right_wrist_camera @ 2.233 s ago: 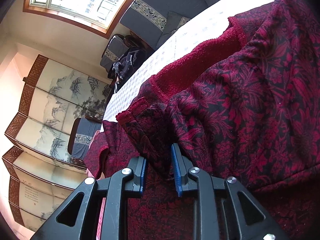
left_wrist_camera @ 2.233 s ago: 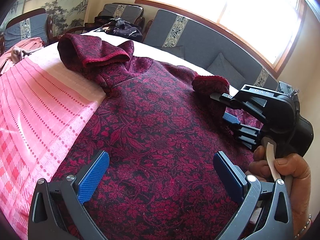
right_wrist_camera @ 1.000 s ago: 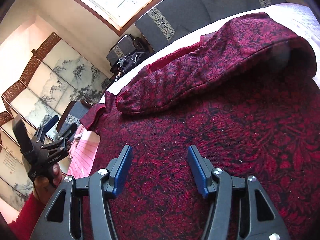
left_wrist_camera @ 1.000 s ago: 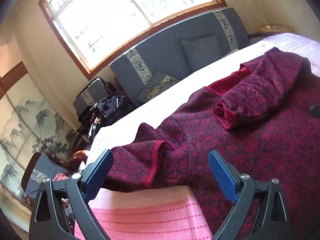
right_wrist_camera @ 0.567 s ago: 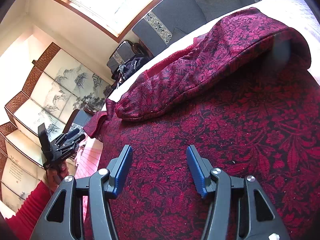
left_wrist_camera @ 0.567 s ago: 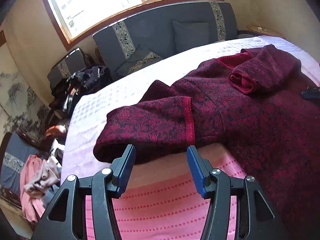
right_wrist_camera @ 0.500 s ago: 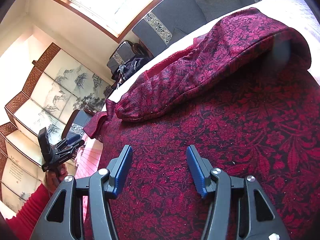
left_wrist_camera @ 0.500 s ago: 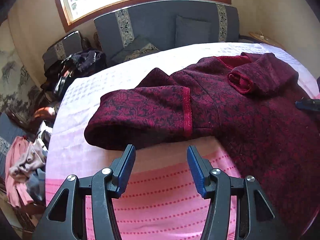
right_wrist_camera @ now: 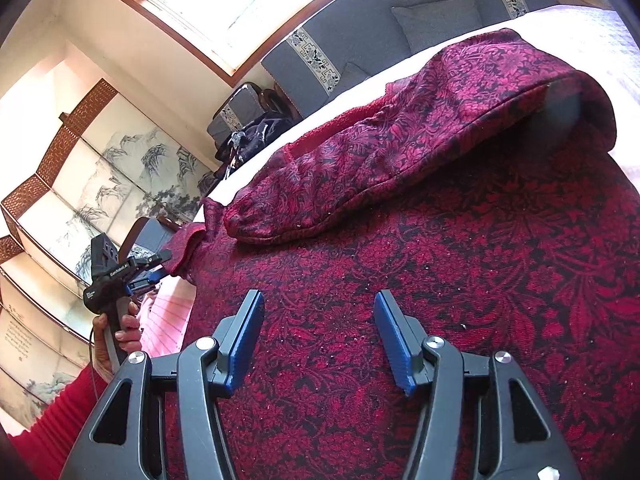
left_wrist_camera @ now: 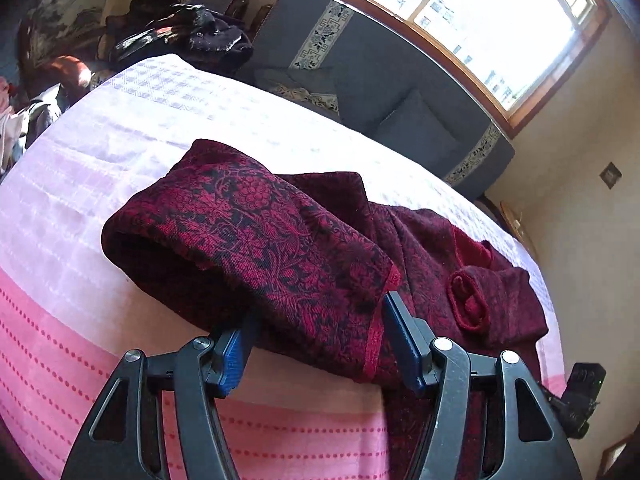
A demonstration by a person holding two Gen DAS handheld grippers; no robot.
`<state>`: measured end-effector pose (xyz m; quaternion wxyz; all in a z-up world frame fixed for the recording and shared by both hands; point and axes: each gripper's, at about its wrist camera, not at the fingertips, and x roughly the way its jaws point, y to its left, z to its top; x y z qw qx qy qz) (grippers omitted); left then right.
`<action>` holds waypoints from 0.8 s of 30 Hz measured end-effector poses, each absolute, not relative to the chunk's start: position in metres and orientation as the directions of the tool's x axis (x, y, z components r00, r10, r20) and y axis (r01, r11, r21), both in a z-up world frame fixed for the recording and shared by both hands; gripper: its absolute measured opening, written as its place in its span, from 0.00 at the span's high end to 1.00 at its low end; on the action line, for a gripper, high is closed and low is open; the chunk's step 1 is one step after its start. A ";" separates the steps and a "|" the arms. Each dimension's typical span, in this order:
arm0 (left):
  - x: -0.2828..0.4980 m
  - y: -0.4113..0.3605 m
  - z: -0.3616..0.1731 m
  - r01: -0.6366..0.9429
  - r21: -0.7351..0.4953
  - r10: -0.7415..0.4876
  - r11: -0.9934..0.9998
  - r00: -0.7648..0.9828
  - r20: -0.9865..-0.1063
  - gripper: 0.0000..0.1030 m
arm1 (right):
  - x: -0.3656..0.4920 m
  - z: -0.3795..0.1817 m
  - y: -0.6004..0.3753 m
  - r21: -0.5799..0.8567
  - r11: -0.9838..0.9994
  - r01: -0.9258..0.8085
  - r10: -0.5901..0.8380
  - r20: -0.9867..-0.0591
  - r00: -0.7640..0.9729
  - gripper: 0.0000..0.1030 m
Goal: Fold small clothes
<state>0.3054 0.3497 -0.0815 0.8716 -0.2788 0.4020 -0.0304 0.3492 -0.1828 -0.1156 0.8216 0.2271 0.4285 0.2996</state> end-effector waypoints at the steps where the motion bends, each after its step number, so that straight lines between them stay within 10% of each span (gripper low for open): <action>1: 0.306 0.354 -0.083 -0.202 -0.552 -0.286 0.809 0.686 -0.669 0.81 | 0.349 -0.116 -0.182 0.630 0.717 -0.298 0.687 -0.567 0.454 0.46; 2: 0.308 0.357 -0.085 -0.222 -0.595 -0.314 0.772 0.681 -0.661 0.95 | 0.349 -0.116 -0.182 0.632 0.716 -0.297 0.688 -0.566 0.455 0.46; 13: 0.304 0.245 -0.004 -0.026 -0.714 -0.444 0.700 0.766 -0.464 0.94 | 0.352 -0.119 -0.192 0.673 0.684 -0.281 0.712 -0.532 0.458 0.44; 24: 0.335 0.105 -0.017 0.102 -0.778 -0.625 0.620 0.664 -0.411 0.94 | 0.381 -0.092 -0.212 0.957 0.205 -0.206 0.939 -0.133 0.317 0.29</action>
